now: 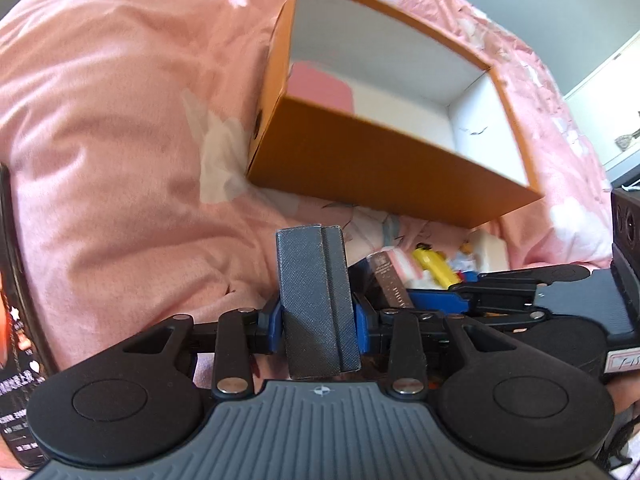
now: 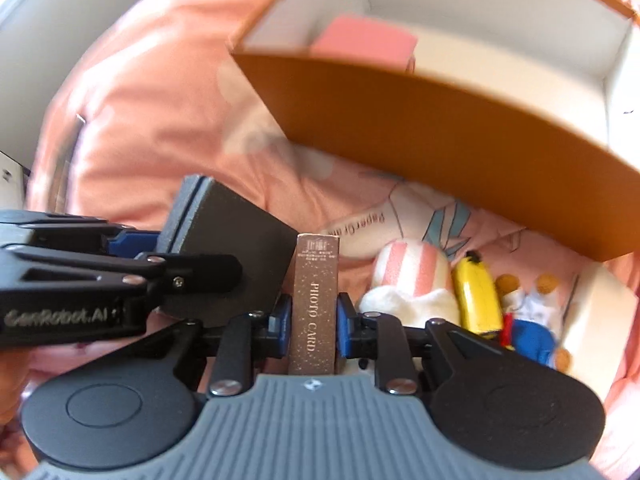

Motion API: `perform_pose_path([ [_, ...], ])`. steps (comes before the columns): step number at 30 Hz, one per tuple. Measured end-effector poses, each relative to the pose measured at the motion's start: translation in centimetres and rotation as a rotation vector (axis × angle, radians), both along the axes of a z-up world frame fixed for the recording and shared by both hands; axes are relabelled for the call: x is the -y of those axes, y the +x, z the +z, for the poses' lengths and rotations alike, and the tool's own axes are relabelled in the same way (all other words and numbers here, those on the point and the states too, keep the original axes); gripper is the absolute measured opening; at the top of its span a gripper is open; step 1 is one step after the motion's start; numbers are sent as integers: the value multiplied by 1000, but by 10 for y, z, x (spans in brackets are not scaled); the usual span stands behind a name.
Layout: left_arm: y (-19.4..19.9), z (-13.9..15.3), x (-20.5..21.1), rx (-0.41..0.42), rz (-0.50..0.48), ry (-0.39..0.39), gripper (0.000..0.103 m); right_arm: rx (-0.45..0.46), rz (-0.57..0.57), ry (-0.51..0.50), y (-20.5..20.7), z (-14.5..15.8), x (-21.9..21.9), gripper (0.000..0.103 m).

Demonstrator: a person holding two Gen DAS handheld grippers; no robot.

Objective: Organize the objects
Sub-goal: 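Grasp the photo card with the right gripper and lift it, then carry the grey card case with the left gripper while the right gripper carries the photo card to the box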

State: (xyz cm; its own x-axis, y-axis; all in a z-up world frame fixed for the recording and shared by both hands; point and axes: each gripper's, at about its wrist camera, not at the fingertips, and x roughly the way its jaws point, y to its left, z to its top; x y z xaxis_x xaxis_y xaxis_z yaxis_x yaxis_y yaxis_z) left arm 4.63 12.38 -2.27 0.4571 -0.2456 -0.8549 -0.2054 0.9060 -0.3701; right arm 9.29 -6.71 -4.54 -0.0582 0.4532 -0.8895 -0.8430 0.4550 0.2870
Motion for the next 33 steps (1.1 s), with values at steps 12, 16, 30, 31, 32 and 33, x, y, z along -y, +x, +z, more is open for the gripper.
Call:
perform_pose_path([
  [12, 54, 99, 13, 239, -143, 117, 39, 87, -117, 282, 53, 108, 48, 24],
  [16, 110, 100, 15, 259, -164, 138, 39, 119, -204, 326, 86, 116, 44, 24],
  [30, 233, 8, -5, 127, -152, 88, 39, 96, -350, 279, 183, 52, -15, 24],
  [31, 236, 4, -6, 116, -154, 96, 39, 87, -348, 278, 185, 48, -19, 24],
  [32, 238, 0, -6, 108, -156, 100, 39, 79, -346, 275, 189, 45, -23, 24],
  [33, 239, -4, -7, 101, -161, 98, 39, 72, -346, 269, 192, 41, -27, 24],
])
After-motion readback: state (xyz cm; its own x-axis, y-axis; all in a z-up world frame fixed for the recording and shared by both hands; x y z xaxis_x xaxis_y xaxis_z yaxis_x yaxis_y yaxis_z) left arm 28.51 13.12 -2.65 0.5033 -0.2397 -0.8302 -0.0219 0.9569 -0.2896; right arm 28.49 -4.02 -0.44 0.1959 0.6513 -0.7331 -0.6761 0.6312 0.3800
